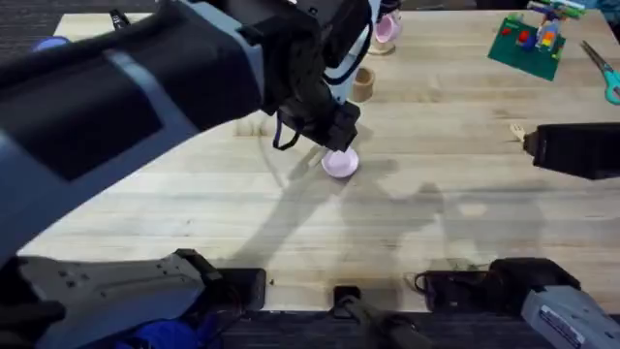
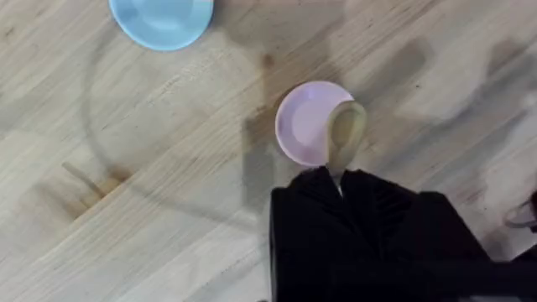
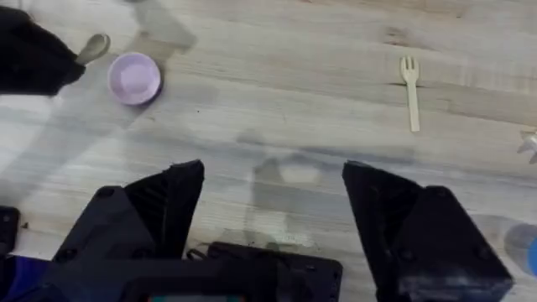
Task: Pick up a utensil and set it on the pink plate, then put the other utensil in the container.
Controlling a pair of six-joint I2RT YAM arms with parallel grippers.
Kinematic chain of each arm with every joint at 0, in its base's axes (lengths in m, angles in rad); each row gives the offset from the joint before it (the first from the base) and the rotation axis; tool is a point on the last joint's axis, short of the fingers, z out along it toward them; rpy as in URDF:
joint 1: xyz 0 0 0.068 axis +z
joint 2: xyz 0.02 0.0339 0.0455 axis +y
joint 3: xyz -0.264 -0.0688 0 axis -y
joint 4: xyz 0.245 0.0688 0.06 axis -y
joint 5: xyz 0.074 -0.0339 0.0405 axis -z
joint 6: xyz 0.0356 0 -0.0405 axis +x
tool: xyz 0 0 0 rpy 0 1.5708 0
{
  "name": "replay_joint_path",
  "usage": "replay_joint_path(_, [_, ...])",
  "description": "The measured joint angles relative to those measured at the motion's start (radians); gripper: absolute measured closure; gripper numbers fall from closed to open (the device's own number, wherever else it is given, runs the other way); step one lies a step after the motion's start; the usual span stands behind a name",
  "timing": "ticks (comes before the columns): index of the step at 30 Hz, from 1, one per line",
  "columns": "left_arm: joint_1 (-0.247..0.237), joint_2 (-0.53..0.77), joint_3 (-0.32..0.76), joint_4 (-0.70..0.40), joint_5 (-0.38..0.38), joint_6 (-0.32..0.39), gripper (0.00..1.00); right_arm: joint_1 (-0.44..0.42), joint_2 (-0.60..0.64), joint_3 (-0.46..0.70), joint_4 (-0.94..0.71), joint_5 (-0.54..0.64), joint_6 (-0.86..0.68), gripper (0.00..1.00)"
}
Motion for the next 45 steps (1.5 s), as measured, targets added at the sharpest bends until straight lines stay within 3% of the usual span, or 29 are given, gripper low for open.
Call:
replay_joint_path(10, [0.000, 0.144, 0.000, 0.067, 0.000, 0.000, 0.959, 0.000, 0.000, 0.000, 0.000, 0.000, 0.000, 0.005])
replay_joint_path(29, [0.000, 0.239, 0.000, 0.109, 0.002, 0.000, 0.906, 0.000, 0.000, 0.000, 0.000, 0.000, 0.000, 0.006])
replay_joint_path(42, [0.000, 0.239, 0.000, 0.109, 0.002, -0.003, 0.619, 0.000, 0.000, 0.000, 0.000, 0.000, 0.000, 0.005])
replay_joint_path(45, [0.000, 0.239, 0.000, 0.109, 0.002, -0.003, 0.510, 0.000, 0.000, 0.000, 0.000, 0.000, 0.000, 0.005])
